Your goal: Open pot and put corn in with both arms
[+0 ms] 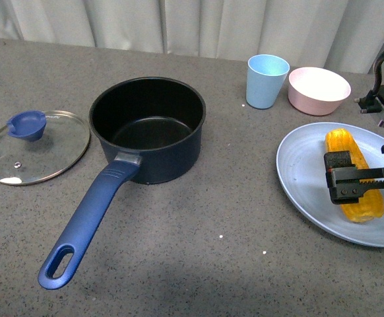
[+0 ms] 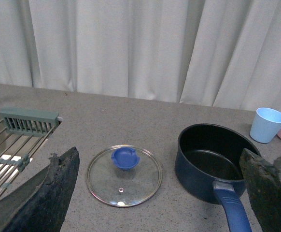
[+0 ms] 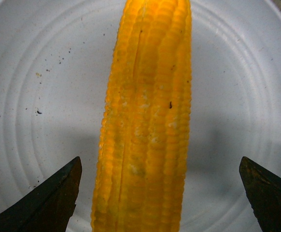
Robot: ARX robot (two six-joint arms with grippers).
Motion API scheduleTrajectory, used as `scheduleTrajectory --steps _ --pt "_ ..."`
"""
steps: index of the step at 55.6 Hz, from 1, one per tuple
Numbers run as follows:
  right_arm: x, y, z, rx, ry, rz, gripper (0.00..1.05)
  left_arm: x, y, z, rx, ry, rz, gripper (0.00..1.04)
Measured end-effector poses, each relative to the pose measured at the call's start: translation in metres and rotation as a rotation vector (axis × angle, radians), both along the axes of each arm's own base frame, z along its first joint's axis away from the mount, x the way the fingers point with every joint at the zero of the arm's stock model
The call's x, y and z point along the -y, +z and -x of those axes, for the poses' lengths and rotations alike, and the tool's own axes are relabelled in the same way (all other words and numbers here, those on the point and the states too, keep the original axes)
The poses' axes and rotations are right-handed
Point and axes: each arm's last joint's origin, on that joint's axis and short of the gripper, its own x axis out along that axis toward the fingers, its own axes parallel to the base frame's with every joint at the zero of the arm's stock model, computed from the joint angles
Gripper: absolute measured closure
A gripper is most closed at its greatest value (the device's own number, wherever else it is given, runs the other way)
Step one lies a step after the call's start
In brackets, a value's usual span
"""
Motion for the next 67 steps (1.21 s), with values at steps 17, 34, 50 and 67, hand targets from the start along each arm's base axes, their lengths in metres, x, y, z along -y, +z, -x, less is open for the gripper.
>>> scheduleTrajectory --steps 17,34,50,67 --pt "-0.002 -0.008 0.0 -0.038 -0.012 -0.014 0.53 0.0 0.0 0.0 0.0 0.0 0.0 0.06" --pt "-0.012 0.018 0.004 -0.03 0.083 -0.146 0.78 0.0 0.0 0.0 0.0 0.0 0.0 0.06" --pt "-0.118 0.092 0.006 -0.027 0.42 -0.563 0.85 0.0 0.0 0.0 0.0 0.0 0.0 0.06" --pt "-0.187 0.08 -0.003 -0.094 0.456 -0.598 0.86 0.0 0.0 0.0 0.0 0.0 0.0 0.06"
